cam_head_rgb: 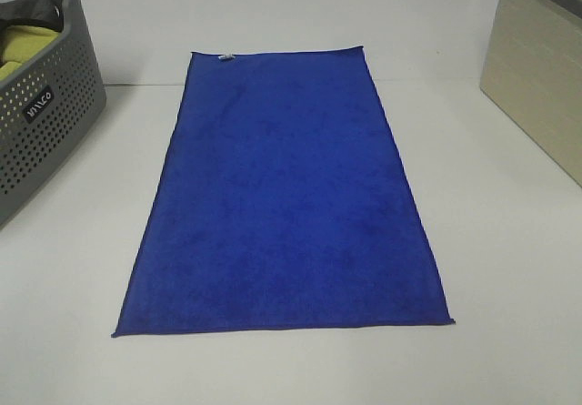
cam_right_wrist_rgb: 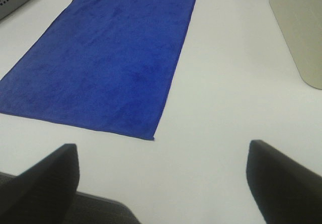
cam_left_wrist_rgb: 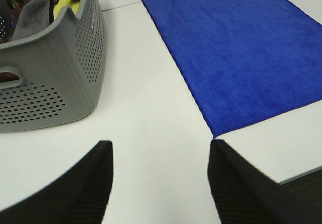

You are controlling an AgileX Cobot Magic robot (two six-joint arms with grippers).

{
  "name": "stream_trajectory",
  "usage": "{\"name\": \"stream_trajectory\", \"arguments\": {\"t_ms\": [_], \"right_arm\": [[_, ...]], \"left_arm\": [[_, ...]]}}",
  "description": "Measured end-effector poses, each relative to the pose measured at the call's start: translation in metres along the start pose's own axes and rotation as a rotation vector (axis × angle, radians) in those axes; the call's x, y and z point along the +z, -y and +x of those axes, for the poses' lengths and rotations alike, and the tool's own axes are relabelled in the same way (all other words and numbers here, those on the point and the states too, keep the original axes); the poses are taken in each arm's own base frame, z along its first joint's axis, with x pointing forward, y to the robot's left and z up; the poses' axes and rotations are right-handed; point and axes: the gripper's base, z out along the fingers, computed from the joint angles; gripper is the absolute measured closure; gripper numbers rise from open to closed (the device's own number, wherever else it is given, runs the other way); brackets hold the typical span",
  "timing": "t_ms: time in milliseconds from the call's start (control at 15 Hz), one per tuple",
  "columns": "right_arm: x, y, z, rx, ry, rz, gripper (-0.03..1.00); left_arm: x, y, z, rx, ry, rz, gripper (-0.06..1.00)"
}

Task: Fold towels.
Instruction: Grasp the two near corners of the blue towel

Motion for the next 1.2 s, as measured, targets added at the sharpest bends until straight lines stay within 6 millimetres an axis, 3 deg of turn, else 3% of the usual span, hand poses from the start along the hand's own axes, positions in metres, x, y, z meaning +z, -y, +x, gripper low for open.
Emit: {"name": "stream_trajectory", "arguments": {"t_ms": [1200], "right_arm": [[0.0, 0.0, 0.0, 0.0, 0.0, 0.0, 0.12]], "left_arm": [[0.0, 0.0, 0.0, 0.0, 0.0, 0.0, 0.4]]}}
